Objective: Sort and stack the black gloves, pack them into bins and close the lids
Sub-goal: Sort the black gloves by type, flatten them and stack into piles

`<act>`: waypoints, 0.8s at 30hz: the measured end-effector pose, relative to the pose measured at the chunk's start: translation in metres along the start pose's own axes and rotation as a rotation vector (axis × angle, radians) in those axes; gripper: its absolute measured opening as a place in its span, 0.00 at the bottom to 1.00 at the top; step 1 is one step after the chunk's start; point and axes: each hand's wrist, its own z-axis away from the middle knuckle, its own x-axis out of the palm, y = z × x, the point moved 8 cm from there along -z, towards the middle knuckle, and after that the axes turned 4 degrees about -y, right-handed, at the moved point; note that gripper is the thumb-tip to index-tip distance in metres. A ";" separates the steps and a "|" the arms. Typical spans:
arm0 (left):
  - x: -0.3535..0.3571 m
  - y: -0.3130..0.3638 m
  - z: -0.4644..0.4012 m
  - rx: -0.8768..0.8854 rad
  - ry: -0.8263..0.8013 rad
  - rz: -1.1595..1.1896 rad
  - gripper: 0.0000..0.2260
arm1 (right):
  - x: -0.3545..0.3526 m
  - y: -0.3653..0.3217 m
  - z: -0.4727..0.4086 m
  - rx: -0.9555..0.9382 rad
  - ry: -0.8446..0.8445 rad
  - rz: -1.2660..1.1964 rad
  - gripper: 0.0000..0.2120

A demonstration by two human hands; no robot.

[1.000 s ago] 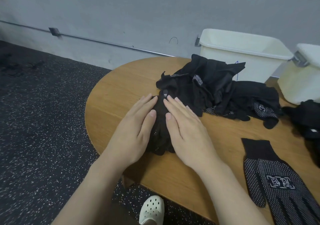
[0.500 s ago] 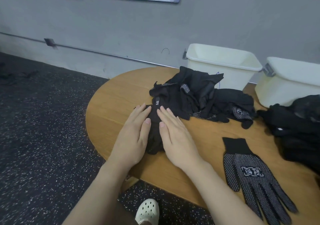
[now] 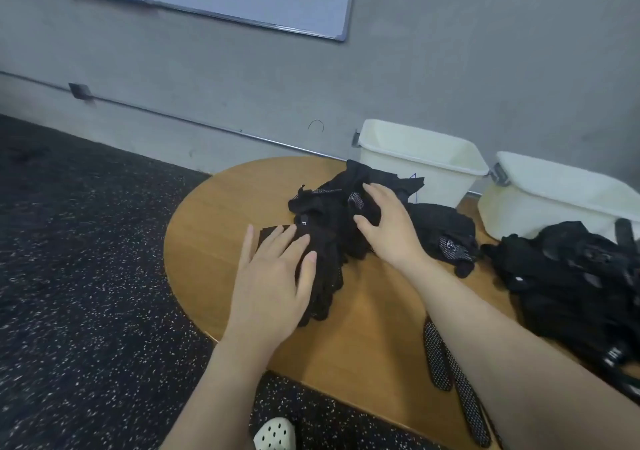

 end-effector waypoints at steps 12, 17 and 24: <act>0.020 -0.007 -0.005 -0.031 -0.051 0.087 0.26 | 0.003 0.002 -0.022 0.020 0.065 0.189 0.17; 0.020 -0.010 -0.003 -0.018 -0.070 0.096 0.26 | -0.007 0.007 -0.026 0.021 0.148 -0.121 0.09; 0.019 -0.013 0.000 -0.004 -0.091 0.018 0.28 | -0.066 -0.018 -0.011 -0.050 0.279 -0.472 0.06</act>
